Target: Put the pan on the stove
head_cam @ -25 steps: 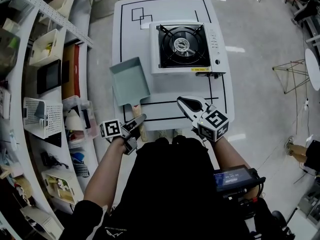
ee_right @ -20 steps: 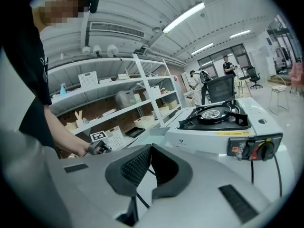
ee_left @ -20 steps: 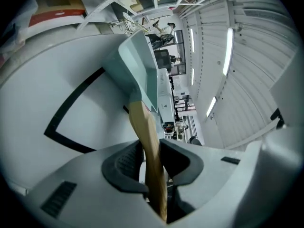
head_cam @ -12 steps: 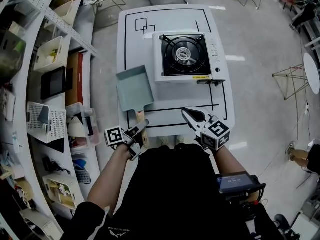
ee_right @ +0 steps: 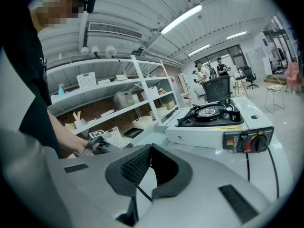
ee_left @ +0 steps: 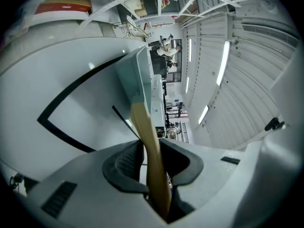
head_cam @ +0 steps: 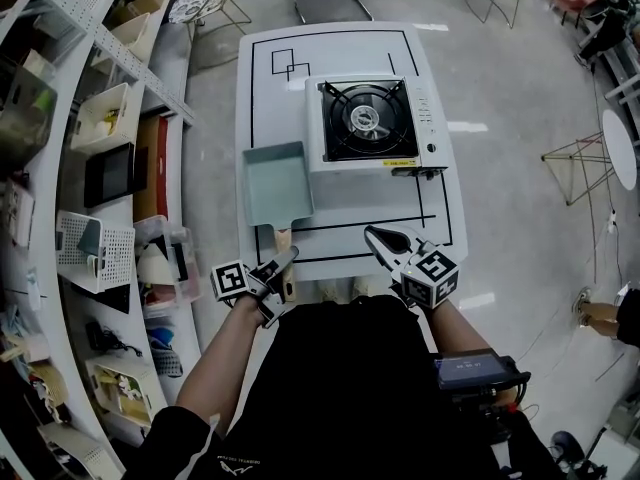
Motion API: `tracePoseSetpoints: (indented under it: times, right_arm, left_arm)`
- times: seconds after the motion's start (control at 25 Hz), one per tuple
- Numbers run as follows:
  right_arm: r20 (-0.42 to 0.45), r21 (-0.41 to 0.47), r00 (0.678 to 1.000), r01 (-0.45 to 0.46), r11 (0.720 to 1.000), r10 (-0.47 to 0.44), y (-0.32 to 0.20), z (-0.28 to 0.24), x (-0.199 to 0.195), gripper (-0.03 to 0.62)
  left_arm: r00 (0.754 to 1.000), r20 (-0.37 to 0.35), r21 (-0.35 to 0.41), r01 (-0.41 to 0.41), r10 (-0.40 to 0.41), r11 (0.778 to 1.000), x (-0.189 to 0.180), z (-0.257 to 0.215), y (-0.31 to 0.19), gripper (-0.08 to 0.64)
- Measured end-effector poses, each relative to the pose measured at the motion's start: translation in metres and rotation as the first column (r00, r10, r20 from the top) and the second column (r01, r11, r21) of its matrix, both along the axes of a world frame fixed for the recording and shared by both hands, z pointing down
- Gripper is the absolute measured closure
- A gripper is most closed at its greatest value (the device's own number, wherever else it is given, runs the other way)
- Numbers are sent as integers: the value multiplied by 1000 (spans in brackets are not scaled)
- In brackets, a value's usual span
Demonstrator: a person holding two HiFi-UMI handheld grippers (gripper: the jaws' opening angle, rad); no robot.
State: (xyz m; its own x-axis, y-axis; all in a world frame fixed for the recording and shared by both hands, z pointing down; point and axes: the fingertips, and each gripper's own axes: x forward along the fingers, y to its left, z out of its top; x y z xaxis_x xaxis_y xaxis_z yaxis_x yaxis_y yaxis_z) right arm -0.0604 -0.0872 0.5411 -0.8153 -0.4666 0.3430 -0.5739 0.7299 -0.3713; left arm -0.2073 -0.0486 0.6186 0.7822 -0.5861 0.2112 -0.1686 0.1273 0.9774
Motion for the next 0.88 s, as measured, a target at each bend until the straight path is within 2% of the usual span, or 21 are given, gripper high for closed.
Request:
tracePoseSetpoints:
  times: [0.12,0.4,0.68,0.88]
  right_arm:
    - [-1,1,1000,-11,1000,11,4,0,2,566]
    - [-5,9,999,-36,999,36,6,-2,3,566]
    - [-15,21,998,-56,998,56,11,-3,2,566]
    - [-21,29,997,-74,997,75,14,0,3,566]
  left_arm:
    - [999,-44,38,22,-21,999,-1,-4,-1,456]
    - [999,-31,41,25,-23,999,-7,-5,1,456]
    - [997,-77,61,27,-22,998,-11,-9,3,456]
    - [997,-79,58,27,-23,998,-13,-11,2,456]
